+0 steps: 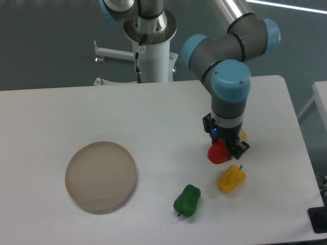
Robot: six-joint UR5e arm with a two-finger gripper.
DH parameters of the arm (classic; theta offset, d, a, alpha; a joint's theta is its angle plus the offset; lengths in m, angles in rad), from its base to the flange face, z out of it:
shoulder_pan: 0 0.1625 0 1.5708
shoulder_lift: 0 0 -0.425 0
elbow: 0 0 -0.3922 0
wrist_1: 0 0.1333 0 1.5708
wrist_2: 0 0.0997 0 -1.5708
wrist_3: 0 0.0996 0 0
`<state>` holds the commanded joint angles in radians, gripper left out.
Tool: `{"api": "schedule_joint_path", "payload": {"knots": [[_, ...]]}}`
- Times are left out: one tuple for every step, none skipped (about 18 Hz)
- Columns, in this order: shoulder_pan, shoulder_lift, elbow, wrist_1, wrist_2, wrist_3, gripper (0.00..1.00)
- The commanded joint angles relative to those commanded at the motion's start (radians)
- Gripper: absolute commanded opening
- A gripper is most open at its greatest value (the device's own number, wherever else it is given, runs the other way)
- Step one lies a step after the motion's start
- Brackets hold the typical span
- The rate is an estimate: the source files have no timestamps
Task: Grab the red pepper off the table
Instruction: 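Lift the red bell pepper and carry it toward the yellow pepper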
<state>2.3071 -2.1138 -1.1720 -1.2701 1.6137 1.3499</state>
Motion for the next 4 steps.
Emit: {"api": "schedule_joint_path", "payload": {"knots": [[0.0, 0.001, 0.0, 0.0, 0.0, 0.0, 0.49], [0.002, 0.003, 0.0, 0.0, 0.0, 0.0, 0.49], [0.002, 0.003, 0.0, 0.0, 0.0, 0.0, 0.49], [0.002, 0.003, 0.0, 0.0, 0.0, 0.0, 0.49]]}}
